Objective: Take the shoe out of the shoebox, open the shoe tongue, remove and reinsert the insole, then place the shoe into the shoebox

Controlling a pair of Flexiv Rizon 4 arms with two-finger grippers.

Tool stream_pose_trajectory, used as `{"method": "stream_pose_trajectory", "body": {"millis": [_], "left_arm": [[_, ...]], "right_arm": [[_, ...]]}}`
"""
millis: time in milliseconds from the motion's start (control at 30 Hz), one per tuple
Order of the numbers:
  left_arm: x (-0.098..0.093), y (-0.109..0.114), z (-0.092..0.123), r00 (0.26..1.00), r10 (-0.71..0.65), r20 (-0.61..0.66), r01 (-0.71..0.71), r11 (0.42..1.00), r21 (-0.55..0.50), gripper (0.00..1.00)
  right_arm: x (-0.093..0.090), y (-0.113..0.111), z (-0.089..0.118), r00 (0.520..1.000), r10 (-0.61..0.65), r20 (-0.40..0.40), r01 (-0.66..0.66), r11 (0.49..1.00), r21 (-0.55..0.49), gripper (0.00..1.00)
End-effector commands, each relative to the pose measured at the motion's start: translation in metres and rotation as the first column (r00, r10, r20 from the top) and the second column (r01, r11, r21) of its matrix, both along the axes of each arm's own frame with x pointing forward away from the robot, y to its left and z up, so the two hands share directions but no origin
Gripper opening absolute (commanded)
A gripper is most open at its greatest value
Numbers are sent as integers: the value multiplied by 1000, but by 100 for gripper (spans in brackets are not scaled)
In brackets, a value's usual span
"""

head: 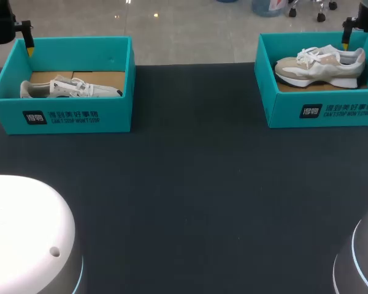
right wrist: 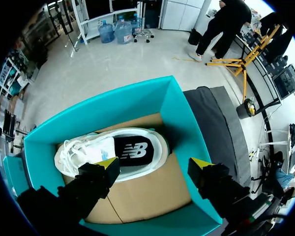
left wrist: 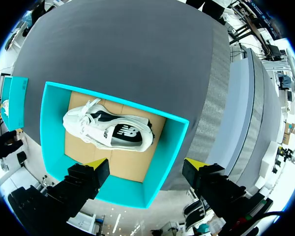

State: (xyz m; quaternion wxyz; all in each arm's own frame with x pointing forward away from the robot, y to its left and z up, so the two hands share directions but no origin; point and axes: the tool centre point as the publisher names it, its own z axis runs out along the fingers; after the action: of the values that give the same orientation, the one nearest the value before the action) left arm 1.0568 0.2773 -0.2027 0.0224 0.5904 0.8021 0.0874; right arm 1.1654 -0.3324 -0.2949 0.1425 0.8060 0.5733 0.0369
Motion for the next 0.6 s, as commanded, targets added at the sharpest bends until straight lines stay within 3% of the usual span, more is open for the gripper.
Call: {"method": "stream_pose_trajectory", "body": {"millis": [33, 67, 133, 267, 600], "left_arm": [[-1, 0, 1, 1000, 0, 1, 0, 1000, 2, 100], [-1, 0, 1, 1000, 0, 1, 0, 1000, 2, 100], [-1, 0, 1, 1000, 0, 1, 0, 1000, 2, 100], [-1, 0, 1, 1000, 0, 1, 0, 1000, 2, 100], [-1, 0, 1, 1000, 0, 1, 0, 1000, 2, 100]], "right_arm": [[6, -3, -3, 1000, -18, -15, 18, 1000, -5, 84], [6, -3, -5, 999, -30, -18, 30, 999, -14, 80], [6, -4, -8, 998, -56, -22, 55, 998, -10, 65], [7, -5, -14, 998, -58, -26, 58, 998, -11, 49], [21, -17, -25, 998, -35, -46, 33, 998, -49, 47]]}}
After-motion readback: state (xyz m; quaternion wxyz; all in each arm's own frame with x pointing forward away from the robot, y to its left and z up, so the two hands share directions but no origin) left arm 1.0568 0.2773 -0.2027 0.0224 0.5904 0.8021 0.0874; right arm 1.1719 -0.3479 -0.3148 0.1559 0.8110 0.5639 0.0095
